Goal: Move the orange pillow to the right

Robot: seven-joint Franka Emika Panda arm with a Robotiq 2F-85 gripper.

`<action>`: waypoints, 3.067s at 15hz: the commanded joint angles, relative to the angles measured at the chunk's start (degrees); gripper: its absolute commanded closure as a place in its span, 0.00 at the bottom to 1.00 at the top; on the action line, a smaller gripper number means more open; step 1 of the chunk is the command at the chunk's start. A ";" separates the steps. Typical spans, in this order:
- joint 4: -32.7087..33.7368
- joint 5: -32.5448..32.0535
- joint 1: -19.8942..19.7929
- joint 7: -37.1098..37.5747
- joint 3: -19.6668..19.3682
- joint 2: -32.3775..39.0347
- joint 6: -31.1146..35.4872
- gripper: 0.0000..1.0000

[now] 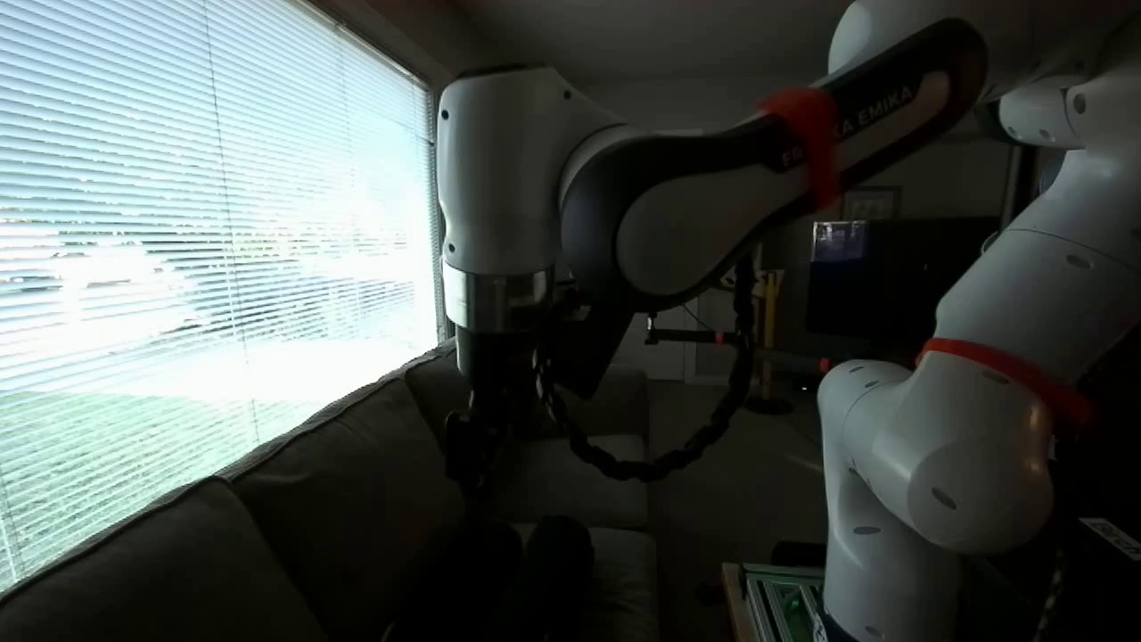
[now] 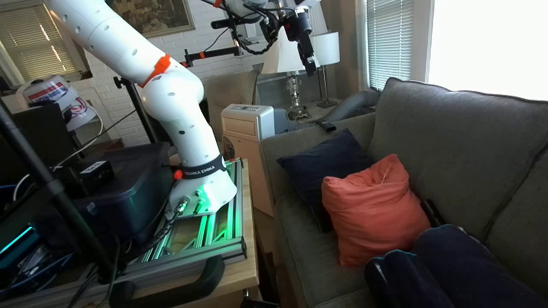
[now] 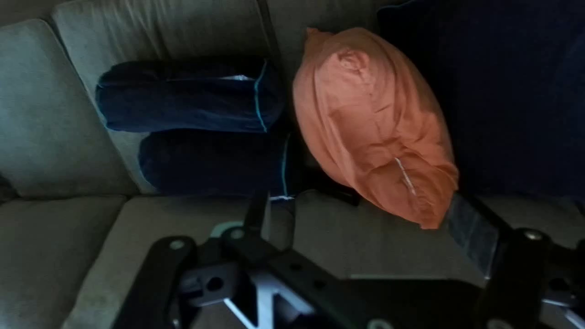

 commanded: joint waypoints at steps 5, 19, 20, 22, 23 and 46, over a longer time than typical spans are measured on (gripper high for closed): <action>-9.57 -1.09 -2.96 11.68 -3.49 6.47 14.34 0.00; -10.78 -0.15 -2.68 10.07 -5.11 7.87 19.29 0.00; -10.78 -0.15 -2.68 10.07 -5.11 7.87 19.29 0.00; -10.78 -0.15 -2.68 10.07 -5.11 7.87 19.30 0.00; -10.77 -0.15 -2.68 10.07 -5.11 7.87 19.30 0.00; -10.36 9.91 -2.61 5.52 -12.12 20.30 27.44 0.00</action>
